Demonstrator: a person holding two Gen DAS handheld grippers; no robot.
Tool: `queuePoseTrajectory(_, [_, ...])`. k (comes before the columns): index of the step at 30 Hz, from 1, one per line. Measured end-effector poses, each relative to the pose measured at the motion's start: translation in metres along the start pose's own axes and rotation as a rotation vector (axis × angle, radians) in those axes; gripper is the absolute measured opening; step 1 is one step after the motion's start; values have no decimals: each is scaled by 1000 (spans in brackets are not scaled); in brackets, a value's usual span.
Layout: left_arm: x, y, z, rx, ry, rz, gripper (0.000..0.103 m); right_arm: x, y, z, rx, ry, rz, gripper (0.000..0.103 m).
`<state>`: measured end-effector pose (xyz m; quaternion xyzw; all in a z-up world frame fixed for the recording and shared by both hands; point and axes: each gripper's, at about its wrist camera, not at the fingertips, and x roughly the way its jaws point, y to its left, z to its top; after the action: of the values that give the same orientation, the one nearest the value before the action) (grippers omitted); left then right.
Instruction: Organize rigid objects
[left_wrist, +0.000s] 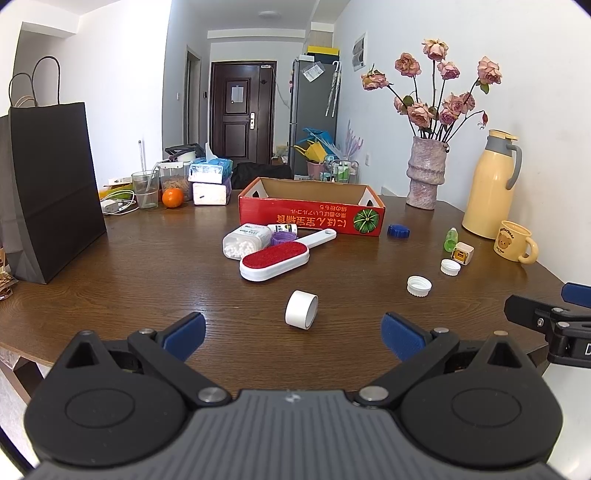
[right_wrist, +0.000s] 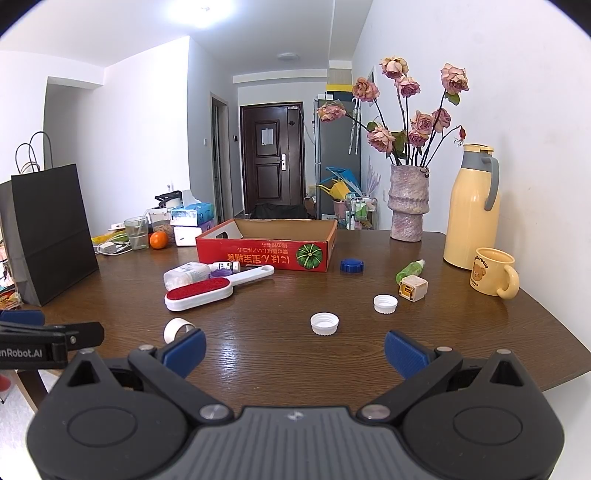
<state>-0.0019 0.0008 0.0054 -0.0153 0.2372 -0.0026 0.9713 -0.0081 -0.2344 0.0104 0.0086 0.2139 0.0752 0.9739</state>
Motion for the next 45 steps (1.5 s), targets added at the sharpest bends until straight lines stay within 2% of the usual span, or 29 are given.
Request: queuePoseTrajectory(45, [-2,-2,2,1,-1,3,103,-2,-3,0,-3,-4,-7,103])
